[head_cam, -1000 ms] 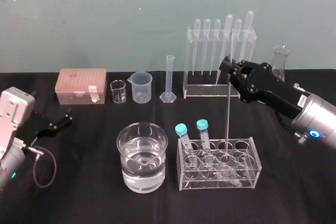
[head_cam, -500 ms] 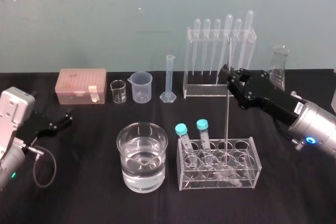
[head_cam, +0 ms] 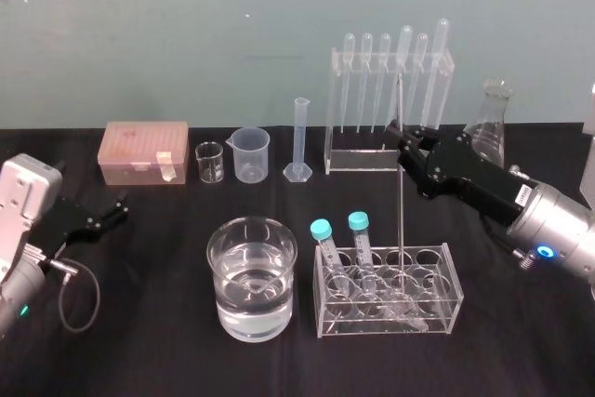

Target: Hold the thermometer with one hand and immerse one end into the beaker, then reinsert it into the test tube rack.

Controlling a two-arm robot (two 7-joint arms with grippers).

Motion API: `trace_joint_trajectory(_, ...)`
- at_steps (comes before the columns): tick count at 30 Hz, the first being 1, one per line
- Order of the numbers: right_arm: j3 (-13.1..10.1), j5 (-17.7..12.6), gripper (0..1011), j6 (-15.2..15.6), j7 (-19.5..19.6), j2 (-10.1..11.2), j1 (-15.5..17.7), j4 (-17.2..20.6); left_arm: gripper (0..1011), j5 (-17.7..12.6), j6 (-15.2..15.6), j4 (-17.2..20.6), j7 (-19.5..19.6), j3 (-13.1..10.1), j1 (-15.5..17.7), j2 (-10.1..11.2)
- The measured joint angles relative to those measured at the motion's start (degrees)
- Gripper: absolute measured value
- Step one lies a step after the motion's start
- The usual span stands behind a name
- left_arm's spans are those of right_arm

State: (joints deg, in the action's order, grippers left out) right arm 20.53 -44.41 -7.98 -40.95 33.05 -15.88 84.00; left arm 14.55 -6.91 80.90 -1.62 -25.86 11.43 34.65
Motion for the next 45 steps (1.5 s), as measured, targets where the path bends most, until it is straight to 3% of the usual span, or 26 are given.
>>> trace_joint_trajectory(7, 0.0, -0.1, 59, 0.0, 0.0, 0.0, 0.0, 0.0, 1008, 0.0, 0.0, 0.0, 0.0, 0.0, 0.0, 0.0)
trace_joint_trajectory(10, 0.0, -0.1, 118, 0.1, 0.0, 0.1, 0.0, 0.0, 1008, 0.0, 0.0, 0.0, 0.0, 0.0, 0.0, 0.0)
trace_joint_trajectory(20, 0.0, -0.1, 418, 0.1, 0.0, 0.1, 0.0, 0.0, 1008, 0.0, 0.0, 0.0, 0.0, 0.0, 0.0, 0.0)
trace_joint_trajectory(29, 0.0, -0.1, 749, 0.1, 0.1, 0.1, 0.0, 0.0, 1008, 0.0, 0.0, 0.0, 0.0, 0.0, 0.0, 0.0)
trace_joint_trajectory(36, -0.2, -0.1, 937, -0.1, 0.4, 0.1, 0.1, 0.2, 1008, 0.0, 0.0, 0.0, 0.0, 0.0, 0.0, 0.0)
trace_joint_trajectory(38, -0.7, 0.3, 971, -0.6, 1.5, -0.1, 0.4, 0.4, 1008, 0.0, 0.0, 0.0, 0.0, 0.0, 0.0, 0.0)
trace_joint_trajectory(41, -2.8, 4.1, 1003, -3.1, 8.0, -0.7, 1.8, 1.0, 1008, 0.0, 0.0, 0.0, 0.0, 0.0, 0.0, 0.0)
trace_joint_trajectory(42, -2.8, 4.1, 1003, -3.1, 8.0, -0.7, 1.8, 1.0, 1008, 0.0, 0.0, 0.0, 0.0, 0.0, 0.0, 0.0)
trace_joint_trajectory(44, -4.5, 9.4, 1003, -3.4, 17.2, -1.2, 3.4, 1.4, 1008, 0.0, 0.0, 0.0, 0.0, 0.0, 0.0, 0.0)
trace_joint_trajectory(45, -4.9, 10.9, 1003, -2.7, 19.7, -1.4, 3.7, 1.4, 1008, 0.0, 0.0, 0.0, 0.0, 0.0, 0.0, 0.0)
